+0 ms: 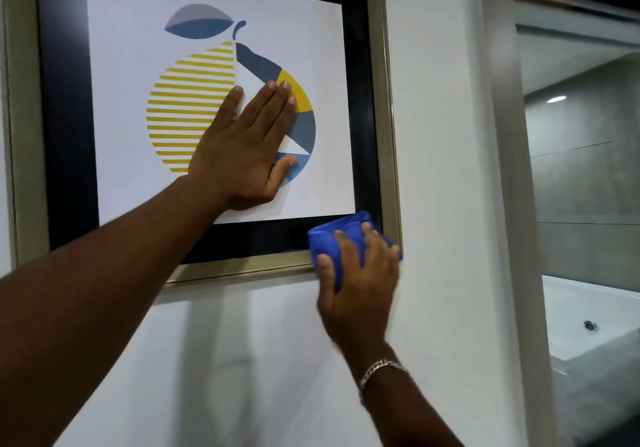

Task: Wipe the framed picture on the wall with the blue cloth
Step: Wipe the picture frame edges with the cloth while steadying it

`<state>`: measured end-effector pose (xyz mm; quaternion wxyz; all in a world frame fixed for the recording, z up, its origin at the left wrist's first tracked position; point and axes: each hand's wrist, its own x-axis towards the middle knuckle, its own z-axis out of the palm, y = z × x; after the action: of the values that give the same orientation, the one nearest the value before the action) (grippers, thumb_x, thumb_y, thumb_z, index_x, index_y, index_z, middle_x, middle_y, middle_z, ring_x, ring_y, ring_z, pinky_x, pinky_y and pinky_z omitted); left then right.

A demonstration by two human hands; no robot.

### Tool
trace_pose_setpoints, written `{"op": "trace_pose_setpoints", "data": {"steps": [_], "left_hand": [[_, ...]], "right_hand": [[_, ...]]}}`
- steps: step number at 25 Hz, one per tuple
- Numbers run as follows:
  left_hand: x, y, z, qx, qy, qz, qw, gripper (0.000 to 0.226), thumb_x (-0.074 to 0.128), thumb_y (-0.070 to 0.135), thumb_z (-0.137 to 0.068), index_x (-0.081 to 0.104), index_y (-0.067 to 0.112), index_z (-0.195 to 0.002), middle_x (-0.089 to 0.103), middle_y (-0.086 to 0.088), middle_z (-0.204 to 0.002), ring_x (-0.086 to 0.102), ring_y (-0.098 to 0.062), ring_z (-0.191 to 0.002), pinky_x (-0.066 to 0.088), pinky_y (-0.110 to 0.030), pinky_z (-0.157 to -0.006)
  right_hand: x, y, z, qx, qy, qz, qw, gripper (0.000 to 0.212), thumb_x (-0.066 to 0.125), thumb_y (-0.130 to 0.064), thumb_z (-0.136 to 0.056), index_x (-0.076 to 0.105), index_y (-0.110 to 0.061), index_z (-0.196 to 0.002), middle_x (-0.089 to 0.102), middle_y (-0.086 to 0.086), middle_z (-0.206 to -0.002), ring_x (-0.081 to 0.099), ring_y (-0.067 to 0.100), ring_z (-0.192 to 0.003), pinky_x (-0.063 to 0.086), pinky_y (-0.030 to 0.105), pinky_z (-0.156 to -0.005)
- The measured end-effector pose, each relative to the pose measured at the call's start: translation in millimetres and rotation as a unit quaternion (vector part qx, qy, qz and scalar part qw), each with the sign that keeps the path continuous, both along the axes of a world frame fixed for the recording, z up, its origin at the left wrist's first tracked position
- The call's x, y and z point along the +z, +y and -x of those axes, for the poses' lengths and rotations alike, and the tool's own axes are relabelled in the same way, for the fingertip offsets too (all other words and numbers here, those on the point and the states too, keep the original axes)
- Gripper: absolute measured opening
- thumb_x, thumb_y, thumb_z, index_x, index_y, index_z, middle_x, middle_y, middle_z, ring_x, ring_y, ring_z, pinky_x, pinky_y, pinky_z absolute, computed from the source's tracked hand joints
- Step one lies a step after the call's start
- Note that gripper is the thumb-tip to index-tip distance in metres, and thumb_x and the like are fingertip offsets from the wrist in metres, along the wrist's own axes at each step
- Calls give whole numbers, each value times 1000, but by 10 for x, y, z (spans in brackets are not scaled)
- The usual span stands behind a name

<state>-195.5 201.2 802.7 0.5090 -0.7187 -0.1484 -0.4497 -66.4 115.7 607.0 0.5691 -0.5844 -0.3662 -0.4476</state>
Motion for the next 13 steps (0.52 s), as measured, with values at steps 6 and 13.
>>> {"op": "trace_pose_setpoints", "data": {"steps": [6, 13], "left_hand": [[4, -10, -23, -4, -5, 1, 1000, 75, 26, 50, -94, 13, 5, -152, 13, -14, -164, 10, -27, -152, 10, -57, -121], [-2, -2, 3, 9, 9, -2, 1000, 78, 25, 53, -93, 10, 5, -153, 11, -14, -164, 8, -27, -152, 8, -57, -121]], "right_hand": [[137, 357, 856, 70, 54, -78, 993, 36, 45, -45, -94, 64, -16, -104, 55, 21, -130, 43, 37, -126, 18, 55, -114], [-24, 350, 476, 65, -152, -30, 986, 37, 56, -51, -86, 62, -19, -104, 63, 16, -114, 53, 32, -107, 32, 47, -104]]}}
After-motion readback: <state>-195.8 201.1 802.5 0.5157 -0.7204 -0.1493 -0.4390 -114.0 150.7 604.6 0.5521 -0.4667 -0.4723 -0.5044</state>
